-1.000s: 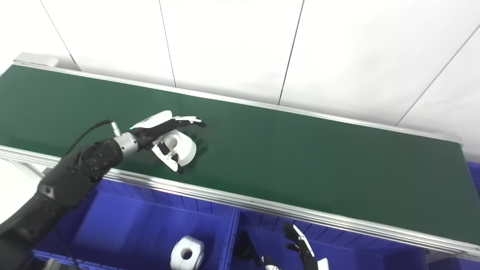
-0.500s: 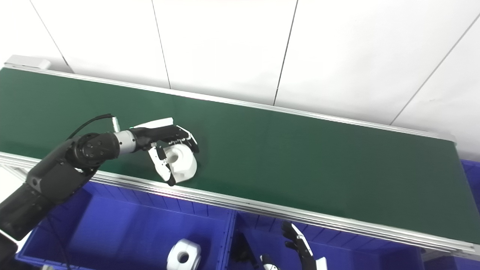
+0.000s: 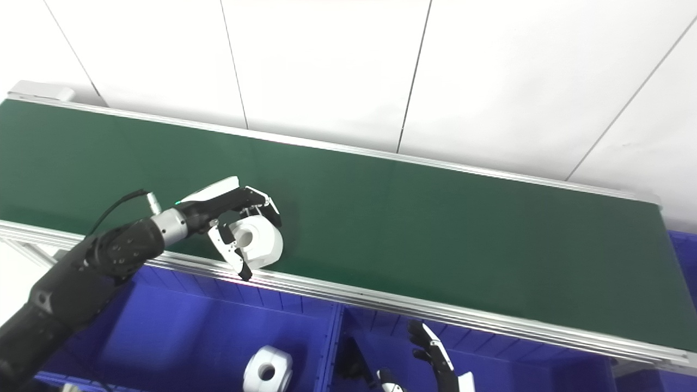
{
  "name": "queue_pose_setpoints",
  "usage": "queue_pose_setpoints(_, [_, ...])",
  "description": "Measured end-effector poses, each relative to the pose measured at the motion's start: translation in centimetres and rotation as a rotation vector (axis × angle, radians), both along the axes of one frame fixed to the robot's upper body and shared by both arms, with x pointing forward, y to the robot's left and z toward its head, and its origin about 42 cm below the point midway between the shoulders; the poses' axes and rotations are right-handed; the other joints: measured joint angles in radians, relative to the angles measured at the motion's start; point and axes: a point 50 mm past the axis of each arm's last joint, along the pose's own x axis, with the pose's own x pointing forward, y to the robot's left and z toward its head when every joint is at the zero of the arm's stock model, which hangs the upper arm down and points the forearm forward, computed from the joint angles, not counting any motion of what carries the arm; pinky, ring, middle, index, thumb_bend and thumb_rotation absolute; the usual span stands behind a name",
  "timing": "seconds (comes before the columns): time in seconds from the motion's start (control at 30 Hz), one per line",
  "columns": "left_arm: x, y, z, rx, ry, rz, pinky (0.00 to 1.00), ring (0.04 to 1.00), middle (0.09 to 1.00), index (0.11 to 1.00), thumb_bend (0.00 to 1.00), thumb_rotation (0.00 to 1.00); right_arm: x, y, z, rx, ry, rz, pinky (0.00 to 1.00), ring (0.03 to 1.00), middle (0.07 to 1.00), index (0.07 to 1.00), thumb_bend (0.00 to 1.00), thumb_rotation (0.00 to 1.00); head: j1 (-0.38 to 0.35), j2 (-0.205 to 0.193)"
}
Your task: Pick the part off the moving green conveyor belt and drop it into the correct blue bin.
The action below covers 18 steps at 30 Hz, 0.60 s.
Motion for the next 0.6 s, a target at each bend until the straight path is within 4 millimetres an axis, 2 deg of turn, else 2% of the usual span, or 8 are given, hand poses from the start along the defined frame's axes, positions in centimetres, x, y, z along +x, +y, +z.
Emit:
queue_pose_setpoints(0.1, [-1.7,-0.2,0.2,-0.102,-0.046,-0.022,0.36,0.394,0.49,0.55,0.49,0.0,-0.4,0.1,0.2,0.003,0.002,0.008,0.75,0.822,0.836,0.844,0.58,0.4,-0.012,0.022])
queue_pose_setpoints(0.23, [-4.2,-1.2,3.0,-0.242,-0.153,-0.056,0.37,0.4,0.499,0.542,0.49,0.0,-0.6,0.0,0.4,0.002,-0.003,0.004,0.75,0.817,0.833,0.845,0.58,0.42,-0.029,0.051])
queue_pose_setpoints(0.33, [-6.3,-1.8,4.2,-0.293,-0.176,-0.076,0.38,0.392,0.491,0.546,0.49,0.0,-0.5,0.2,0.9,0.005,-0.022,0.007,0.77,0.829,0.841,0.855,0.58,0.44,-0.034,0.065])
queue_pose_setpoints(0.47, [-9.2,-1.9,3.1,-0.322,-0.12,-0.057,0.39,0.407,0.495,0.539,0.49,0.0,-0.8,0.2,1.0,0.0,-0.017,0.014,0.79,0.837,0.849,0.863,0.58,0.48,-0.038,0.1])
queue_pose_setpoints(0.6, [-11.7,-2.3,1.2,-0.354,-0.003,0.005,0.41,0.42,0.494,0.533,0.49,0.0,-1.2,0.4,0.9,0.002,-0.005,0.008,0.8,0.839,0.85,0.866,0.58,0.5,-0.04,0.109])
